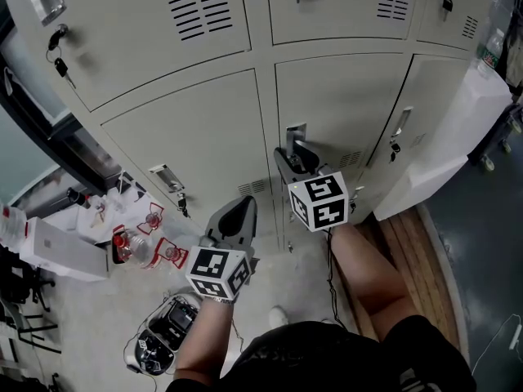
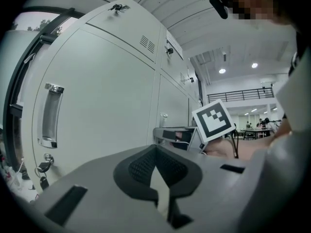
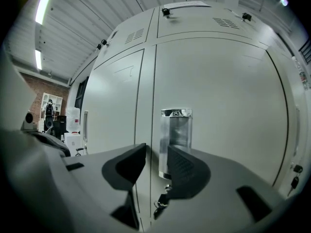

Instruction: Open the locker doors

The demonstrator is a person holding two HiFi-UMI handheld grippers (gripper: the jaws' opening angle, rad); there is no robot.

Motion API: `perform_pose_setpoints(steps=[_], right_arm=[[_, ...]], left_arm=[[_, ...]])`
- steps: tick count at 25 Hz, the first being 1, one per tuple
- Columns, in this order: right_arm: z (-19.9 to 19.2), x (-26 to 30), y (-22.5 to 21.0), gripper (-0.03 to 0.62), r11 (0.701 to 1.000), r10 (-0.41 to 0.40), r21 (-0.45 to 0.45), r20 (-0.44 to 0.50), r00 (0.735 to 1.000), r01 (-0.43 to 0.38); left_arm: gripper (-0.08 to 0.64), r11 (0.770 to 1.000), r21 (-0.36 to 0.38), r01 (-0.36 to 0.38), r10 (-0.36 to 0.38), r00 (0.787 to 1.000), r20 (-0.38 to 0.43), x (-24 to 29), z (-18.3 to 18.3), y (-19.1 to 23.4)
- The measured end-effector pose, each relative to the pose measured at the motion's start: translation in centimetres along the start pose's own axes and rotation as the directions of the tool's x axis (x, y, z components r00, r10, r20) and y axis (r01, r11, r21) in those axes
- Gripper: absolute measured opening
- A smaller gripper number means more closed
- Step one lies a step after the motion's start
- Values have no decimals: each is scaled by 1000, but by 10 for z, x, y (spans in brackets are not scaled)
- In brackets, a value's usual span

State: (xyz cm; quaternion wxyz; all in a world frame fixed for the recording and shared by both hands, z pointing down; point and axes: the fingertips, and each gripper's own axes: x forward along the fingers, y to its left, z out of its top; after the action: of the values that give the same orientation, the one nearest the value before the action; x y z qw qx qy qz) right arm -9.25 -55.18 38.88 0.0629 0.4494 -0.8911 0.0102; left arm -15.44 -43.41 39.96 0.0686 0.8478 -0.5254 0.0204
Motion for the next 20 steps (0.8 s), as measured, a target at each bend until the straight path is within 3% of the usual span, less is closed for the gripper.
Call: perform_pose_setpoints(steps=[5, 20], right_arm=[[-1, -3, -4, 100, 1000, -31, 0, -1, 1000, 31], [-5, -40, 4, 103, 1000, 10, -4, -14, 1000, -10]], left_arm=[[-2, 1000, 1, -4, 4, 1000, -2, -3, -2, -3], [-2, 999, 11, -34, 34, 999, 18, -21, 3, -36]])
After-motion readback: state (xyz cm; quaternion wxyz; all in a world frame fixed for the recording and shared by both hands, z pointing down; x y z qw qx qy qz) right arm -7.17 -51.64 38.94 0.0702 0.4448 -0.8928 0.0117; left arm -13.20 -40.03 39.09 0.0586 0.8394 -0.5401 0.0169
